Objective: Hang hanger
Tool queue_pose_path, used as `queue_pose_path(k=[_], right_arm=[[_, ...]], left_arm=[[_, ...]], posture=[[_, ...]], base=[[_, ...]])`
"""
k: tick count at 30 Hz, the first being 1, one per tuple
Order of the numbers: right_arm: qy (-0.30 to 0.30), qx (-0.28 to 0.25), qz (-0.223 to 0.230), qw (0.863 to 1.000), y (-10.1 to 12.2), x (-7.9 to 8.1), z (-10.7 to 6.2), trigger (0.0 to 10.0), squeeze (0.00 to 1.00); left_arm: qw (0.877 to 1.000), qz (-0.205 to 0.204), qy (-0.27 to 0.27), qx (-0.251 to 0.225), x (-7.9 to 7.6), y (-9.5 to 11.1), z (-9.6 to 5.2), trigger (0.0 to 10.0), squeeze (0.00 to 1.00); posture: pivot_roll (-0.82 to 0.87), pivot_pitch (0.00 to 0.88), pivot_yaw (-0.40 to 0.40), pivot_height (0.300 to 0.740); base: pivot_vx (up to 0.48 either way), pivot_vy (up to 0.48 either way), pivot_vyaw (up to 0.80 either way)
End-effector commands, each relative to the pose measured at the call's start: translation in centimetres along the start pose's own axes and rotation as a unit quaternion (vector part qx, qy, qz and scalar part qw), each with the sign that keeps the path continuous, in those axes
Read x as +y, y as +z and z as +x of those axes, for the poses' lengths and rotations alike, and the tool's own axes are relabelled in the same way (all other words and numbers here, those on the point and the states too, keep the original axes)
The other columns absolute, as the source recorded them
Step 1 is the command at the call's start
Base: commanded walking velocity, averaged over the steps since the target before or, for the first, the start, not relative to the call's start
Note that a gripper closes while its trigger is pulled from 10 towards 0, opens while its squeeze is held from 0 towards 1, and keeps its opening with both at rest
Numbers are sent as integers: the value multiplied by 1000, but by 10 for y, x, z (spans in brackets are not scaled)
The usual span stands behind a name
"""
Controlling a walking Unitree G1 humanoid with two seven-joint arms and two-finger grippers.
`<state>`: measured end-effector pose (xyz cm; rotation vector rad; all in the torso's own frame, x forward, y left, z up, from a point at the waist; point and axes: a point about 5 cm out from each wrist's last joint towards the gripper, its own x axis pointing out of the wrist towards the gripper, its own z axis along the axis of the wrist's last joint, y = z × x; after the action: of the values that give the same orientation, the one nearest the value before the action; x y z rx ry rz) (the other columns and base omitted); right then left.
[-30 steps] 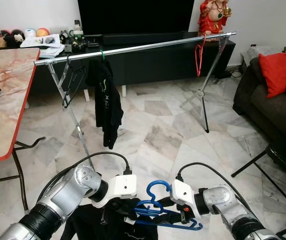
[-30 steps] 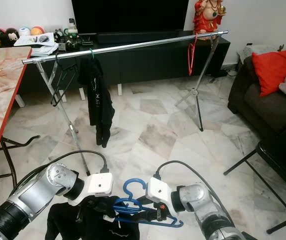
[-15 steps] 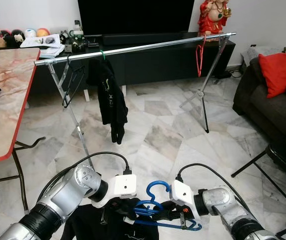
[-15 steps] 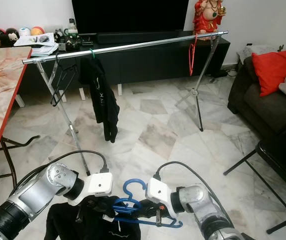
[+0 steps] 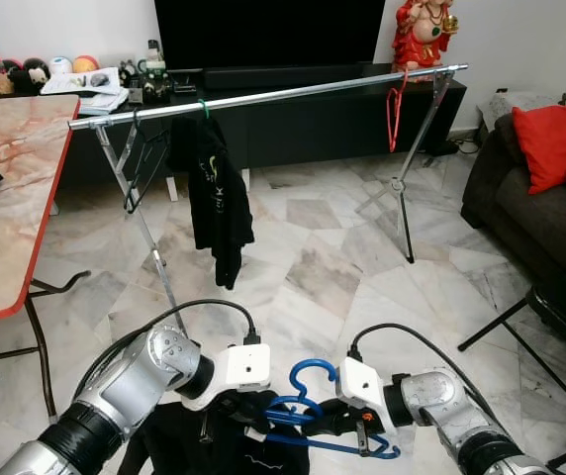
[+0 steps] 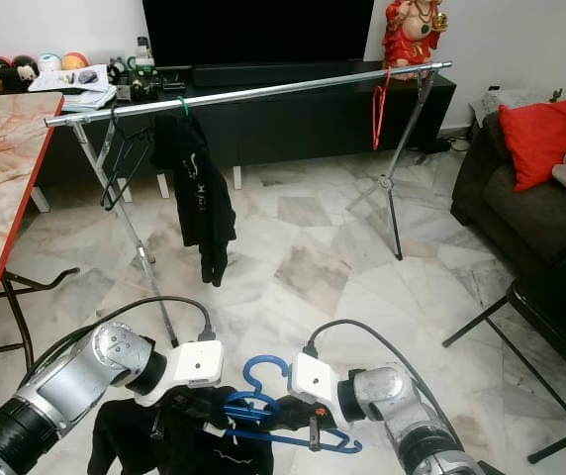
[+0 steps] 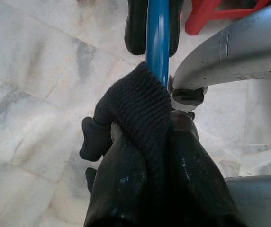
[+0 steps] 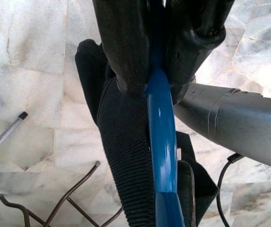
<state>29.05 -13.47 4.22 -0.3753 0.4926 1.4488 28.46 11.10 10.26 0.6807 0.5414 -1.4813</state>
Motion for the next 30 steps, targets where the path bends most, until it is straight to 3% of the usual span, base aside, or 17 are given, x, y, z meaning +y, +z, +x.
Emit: queue_pose_path(k=[1, 2, 4, 16, 22, 24, 28, 29, 30], right_arm=[[-23, 12, 16, 1000, -6, 0, 0, 0, 0], [-25, 12, 16, 999, -7, 0, 1, 0, 0], [-33, 13, 15, 999, -7, -1, 0, 0, 0], [-123, 3, 8, 992, -5, -11, -3, 0, 0], [-217, -15, 17, 976, -5, -20, -12, 0, 0], [-263, -27, 30, 964, -7, -24, -18, 0, 0], [-276, -45, 32, 960, -4, -27, -21, 0, 0], [-283, -53, 32, 957, -2, -28, -23, 0, 0], [-286, -59, 31, 956, -1, -29, -24, 0, 0]], left_arm=[[997, 48, -11, -57, 1, 29, -2, 10000, 718], [997, 47, -16, -59, 0, 29, -3, 10000, 953], [997, 46, -17, -63, 0, 30, -4, 10000, 1000], [997, 43, -13, -69, 1, 32, -8, 10000, 1000], [996, 20, 52, -73, 12, 26, -24, 10000, 1000], [991, -2, 109, -82, 18, 20, -33, 10000, 1000], [982, -17, 167, -90, 22, 15, -36, 10000, 1000], [974, -18, 209, -89, 25, 10, -35, 10000, 169], [970, -30, 226, -86, 26, 6, -34, 10000, 0]], posture=[[-4, 22, -25, 740], [-2, 23, -25, 740], [-2, 23, -25, 740], [1, 41, -24, 740], [6, 55, -24, 740], [13, 61, -26, 740], [19, 63, -34, 740], [25, 63, -38, 740], [29, 63, -40, 740]], base=[[0, 0, 0], [0, 0, 0], [0, 0, 0], [0, 0, 0], [0, 0, 0], [0, 0, 0], [0, 0, 0], [0, 0, 0], [0, 0, 0]])
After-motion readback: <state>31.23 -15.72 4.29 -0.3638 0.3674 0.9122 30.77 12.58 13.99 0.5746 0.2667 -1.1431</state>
